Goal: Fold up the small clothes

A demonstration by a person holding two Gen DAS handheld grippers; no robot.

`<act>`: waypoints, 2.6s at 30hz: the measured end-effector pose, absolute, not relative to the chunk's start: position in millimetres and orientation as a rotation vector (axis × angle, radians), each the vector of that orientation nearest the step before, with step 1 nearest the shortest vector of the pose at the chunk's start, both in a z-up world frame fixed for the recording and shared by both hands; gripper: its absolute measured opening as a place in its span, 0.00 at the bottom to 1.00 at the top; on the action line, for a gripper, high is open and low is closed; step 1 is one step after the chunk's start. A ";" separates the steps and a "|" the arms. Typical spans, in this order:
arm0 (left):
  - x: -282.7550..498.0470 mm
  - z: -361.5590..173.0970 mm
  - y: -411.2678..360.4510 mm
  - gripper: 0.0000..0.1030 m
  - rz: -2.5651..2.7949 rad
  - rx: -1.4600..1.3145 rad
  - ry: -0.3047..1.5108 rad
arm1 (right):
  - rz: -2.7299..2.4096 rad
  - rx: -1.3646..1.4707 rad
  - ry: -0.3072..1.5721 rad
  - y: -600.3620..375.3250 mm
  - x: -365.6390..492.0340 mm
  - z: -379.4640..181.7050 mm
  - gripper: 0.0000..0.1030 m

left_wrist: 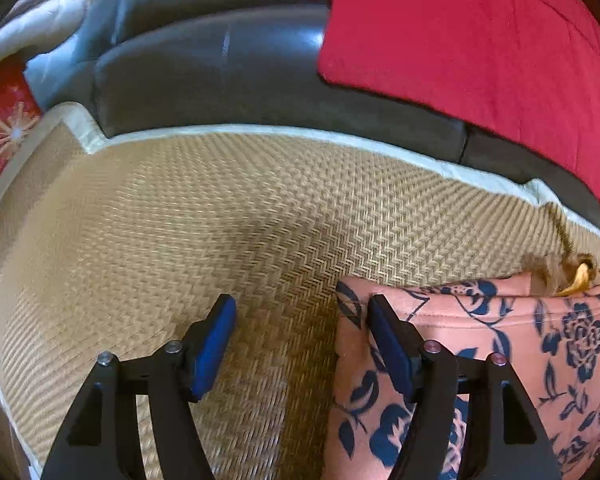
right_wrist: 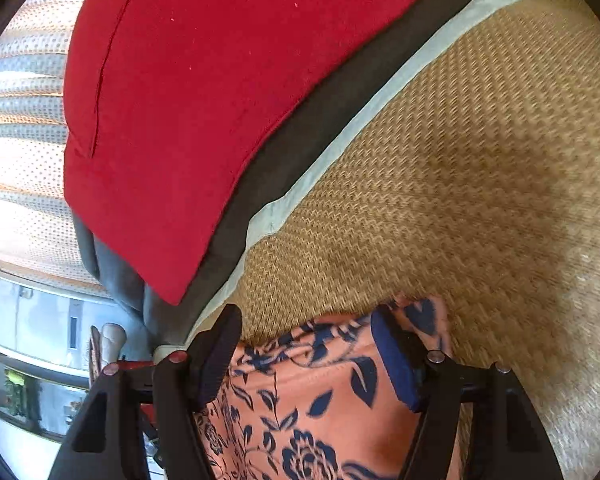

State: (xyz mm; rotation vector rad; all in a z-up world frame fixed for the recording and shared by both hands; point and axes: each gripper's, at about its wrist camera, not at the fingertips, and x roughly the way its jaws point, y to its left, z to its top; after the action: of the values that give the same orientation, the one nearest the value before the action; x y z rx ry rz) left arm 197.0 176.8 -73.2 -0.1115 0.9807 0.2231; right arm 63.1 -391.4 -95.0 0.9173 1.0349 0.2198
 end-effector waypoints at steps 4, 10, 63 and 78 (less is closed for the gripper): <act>156.0 -41.1 162.5 0.69 0.214 -0.097 0.880 | 0.271 0.788 0.973 -385.0 0.0 -49.2 0.70; 97.7 -22.7 127.8 0.75 0.142 -0.133 0.850 | 0.317 0.827 0.975 -366.0 -119.7 -49.1 0.79; 45.4 -65.2 105.2 0.77 0.277 -0.140 0.952 | 0.100 0.928 0.981 -386.2 -109.7 -89.8 0.76; 162.2 -68.9 -16.5 0.77 0.065 -0.023 1.000 | 0.050 1.030 0.933 -392.8 -86.5 -93.1 0.76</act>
State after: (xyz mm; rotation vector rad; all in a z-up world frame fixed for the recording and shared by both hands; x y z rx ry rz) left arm 162.2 -16.5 -68.9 -0.0225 1.0004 0.0651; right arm -86.5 -392.8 -93.1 1.0303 0.9334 0.0498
